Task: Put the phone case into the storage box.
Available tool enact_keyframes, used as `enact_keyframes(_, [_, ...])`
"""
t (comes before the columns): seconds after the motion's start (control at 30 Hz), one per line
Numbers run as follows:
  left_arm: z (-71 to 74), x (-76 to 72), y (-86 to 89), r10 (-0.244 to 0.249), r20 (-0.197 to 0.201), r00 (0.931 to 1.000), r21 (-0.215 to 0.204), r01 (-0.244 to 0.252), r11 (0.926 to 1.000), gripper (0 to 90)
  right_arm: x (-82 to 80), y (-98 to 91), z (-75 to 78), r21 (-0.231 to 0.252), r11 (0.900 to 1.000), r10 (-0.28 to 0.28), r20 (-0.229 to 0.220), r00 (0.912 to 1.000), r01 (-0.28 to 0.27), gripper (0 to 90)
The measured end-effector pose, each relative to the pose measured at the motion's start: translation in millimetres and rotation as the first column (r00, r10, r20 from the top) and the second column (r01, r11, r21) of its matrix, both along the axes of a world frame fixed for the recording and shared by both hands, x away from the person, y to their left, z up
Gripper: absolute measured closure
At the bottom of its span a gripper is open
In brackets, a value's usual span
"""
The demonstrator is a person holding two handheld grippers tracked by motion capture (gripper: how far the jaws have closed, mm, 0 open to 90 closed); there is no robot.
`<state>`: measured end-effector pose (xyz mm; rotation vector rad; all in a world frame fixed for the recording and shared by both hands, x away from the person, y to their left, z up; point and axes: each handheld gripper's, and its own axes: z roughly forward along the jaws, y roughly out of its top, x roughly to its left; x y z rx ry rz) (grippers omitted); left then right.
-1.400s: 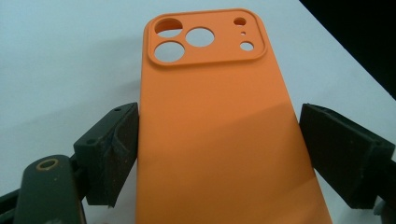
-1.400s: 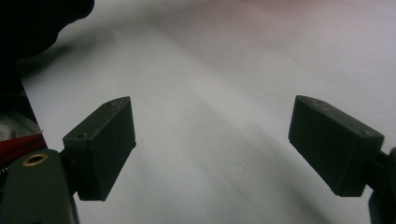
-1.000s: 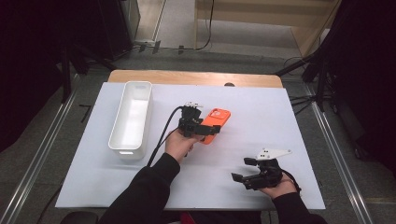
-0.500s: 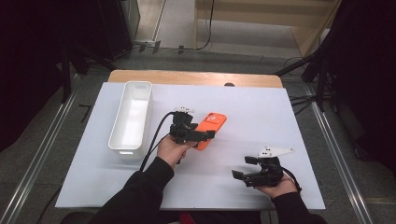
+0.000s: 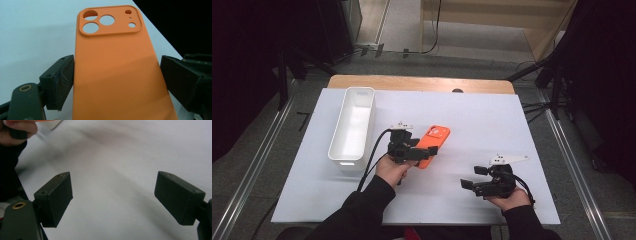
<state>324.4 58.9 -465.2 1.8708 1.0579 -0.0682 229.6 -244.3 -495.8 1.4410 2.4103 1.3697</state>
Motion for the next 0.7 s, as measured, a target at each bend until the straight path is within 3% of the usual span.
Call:
enact_keyframes(0.27, [-1.8,-7.1,7.6,0.043,0.057,0.9974,-0.023,-0.042,0.9988,14.5,5.3,4.8,13.1,0.019,0.9989,-0.043,-0.007,0.9991,0.043,13.5])
enact_keyframes(0.53, [-3.9,-8.7,12.9,0.067,0.065,0.9956,-0.037,-0.065,0.9972,14.5,14.9,9.6,25.6,0.054,0.9954,-0.077,-0.034,0.9964,0.079,19.7])
enact_keyframes(0.7, [-5.2,-11.2,13.4,0.082,0.083,0.9931,-0.038,-0.079,0.9961,14.5,24.4,14.9,32.2,0.078,0.9922,-0.091,-0.078,0.9928,0.097,22.5])
